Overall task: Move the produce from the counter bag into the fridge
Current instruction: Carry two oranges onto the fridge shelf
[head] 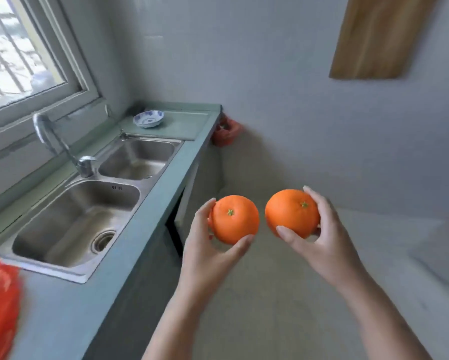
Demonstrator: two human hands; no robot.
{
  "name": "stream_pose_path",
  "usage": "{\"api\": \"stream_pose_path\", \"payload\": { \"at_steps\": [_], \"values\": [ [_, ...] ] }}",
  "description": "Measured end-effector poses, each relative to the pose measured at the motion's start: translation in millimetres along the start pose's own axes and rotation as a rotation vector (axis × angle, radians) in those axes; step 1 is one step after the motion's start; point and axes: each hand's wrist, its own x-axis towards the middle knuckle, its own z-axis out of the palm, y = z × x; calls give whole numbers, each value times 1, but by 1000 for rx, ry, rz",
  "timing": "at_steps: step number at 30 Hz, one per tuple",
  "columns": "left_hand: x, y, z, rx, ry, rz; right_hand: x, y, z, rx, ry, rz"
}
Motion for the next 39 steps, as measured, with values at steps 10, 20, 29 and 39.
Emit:
{"api": "stream_pose_path", "payload": {
  "at_steps": [10,20,29,39],
  "values": [
    [30,101,230,-67,-374,180,11,91,-222,-147,472,105],
    [33,146,400,-111,-785,294,-29,157,-331,-240,772,364],
    [105,165,539,-218,-987,320,32,216,-393,-355,936,542],
    [190,198,670,-237,-1094,355,138,270,-459,-391,961,590]
  ]
}}
